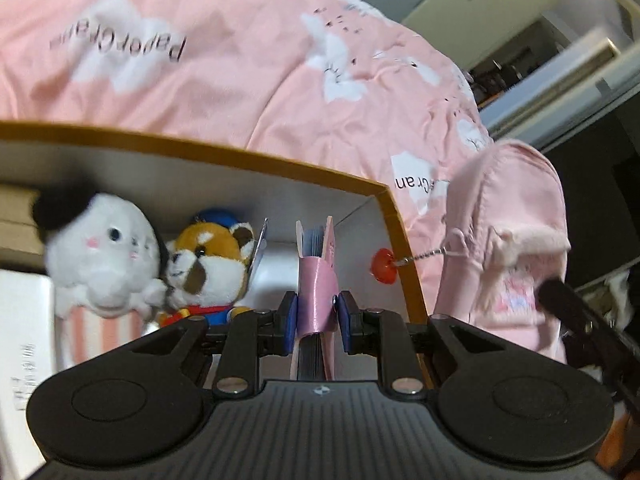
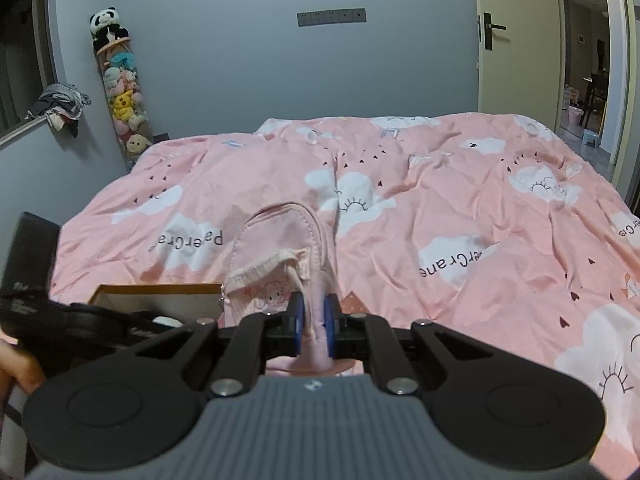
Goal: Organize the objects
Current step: 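Carry the wallet over the orange box with the left tool while the right tool carries the backpack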
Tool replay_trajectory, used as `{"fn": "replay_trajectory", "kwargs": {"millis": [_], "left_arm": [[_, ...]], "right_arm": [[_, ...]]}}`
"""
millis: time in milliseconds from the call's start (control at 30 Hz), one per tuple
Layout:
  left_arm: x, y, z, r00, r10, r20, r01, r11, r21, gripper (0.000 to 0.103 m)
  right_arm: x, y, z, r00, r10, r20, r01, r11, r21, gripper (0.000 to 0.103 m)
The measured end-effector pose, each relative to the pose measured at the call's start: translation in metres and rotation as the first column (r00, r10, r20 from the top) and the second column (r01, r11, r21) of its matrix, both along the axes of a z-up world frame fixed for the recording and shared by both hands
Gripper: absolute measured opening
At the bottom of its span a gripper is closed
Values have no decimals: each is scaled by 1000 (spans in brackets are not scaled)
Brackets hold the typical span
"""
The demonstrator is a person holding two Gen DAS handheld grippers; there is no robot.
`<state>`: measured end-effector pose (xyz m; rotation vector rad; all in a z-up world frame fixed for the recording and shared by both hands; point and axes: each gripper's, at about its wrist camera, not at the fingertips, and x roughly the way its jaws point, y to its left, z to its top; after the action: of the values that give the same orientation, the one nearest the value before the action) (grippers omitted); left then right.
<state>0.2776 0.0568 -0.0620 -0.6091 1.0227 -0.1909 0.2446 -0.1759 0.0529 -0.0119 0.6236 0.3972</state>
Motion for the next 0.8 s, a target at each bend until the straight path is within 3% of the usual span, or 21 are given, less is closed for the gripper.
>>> {"fn": "replay_trajectory", "kwargs": {"millis": [167, 433, 600, 800], "left_arm": [[16, -7, -17, 998, 38, -49, -38, 999, 9, 24], [35, -7, -39, 986, 66, -151, -72, 997, -39, 25], [31, -16, -26, 987, -10, -161, 24, 996, 91, 33], [17, -27, -10, 989, -72, -132, 103, 962, 253, 35]], "right_arm": [[10, -1, -11, 1000, -2, -24, 2, 1000, -7, 11], [17, -6, -20, 999, -15, -47, 14, 1000, -9, 11], [17, -4, -22, 999, -10, -43, 10, 1000, -16, 11], [16, -4, -19, 999, -12, -48, 12, 1000, 1, 11]]}}
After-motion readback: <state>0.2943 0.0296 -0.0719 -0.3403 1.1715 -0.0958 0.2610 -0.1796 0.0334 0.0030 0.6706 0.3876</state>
